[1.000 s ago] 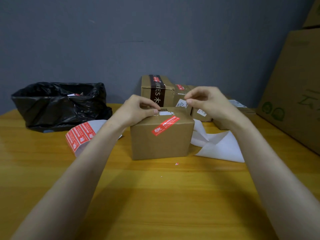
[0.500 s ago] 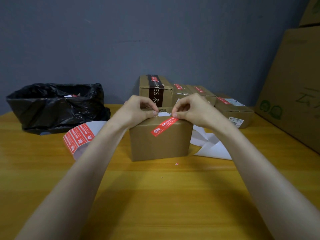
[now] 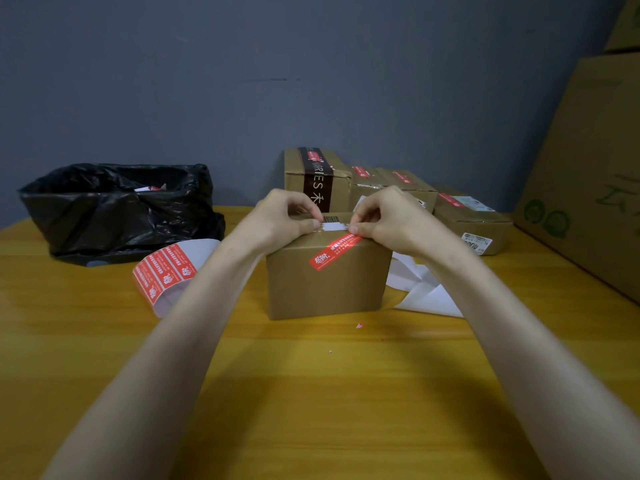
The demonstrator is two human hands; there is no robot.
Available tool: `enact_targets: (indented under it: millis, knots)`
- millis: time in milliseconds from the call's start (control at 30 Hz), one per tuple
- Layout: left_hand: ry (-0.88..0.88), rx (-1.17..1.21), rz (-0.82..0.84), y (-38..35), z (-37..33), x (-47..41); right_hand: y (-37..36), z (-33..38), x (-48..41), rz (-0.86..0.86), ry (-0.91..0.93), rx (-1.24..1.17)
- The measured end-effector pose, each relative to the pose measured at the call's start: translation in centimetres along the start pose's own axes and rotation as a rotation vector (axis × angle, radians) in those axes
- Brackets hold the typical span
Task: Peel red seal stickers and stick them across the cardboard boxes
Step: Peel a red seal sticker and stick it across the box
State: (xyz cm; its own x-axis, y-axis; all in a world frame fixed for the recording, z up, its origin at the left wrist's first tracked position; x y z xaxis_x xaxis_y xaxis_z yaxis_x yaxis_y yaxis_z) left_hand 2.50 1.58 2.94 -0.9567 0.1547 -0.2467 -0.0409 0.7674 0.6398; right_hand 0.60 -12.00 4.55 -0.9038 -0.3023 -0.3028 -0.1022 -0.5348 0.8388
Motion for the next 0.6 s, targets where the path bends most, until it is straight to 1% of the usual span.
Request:
enact_targets:
  millis: [133,300,433,500,600]
  knots:
    - [0.000,0.006,0.000,0.04,-0.01,0.03,-0.54,-0.25,-0.02,0.054,-0.024,-0.005]
    - [0.000,0.004,0.004,0.02,-0.04,0.10,-0.47,-0.04,-0.01,0.041,-0.017,0.035]
    - [0.001,0.008,0.009,-0.01,0.01,0.08,-0.88,0.30,-0.01,0.075,-0.006,0.063]
    - [0.003,0.012,0.009,0.01,0.03,0.08,-0.92,0.31,0.01,0.090,-0.010,0.048]
    - [0.003,0.013,0.009,0.02,0.02,0.08,-0.59,-0.01,0.01,0.067,-0.022,0.001]
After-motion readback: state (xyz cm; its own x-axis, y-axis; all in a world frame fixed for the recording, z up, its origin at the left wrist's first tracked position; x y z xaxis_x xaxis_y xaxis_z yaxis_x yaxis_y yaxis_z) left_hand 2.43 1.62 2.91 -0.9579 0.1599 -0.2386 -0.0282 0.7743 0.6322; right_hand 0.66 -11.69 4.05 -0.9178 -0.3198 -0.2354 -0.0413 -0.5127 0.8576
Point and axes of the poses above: each hand's wrist, its own x-axis away from the middle knuckle, its own y-axis out of the back of the hand, z = x × y, the point moved 9 cm from there along -x, towards the middle knuckle, and after that the axes turned 4 degrees about y, right-handed, at the moved point
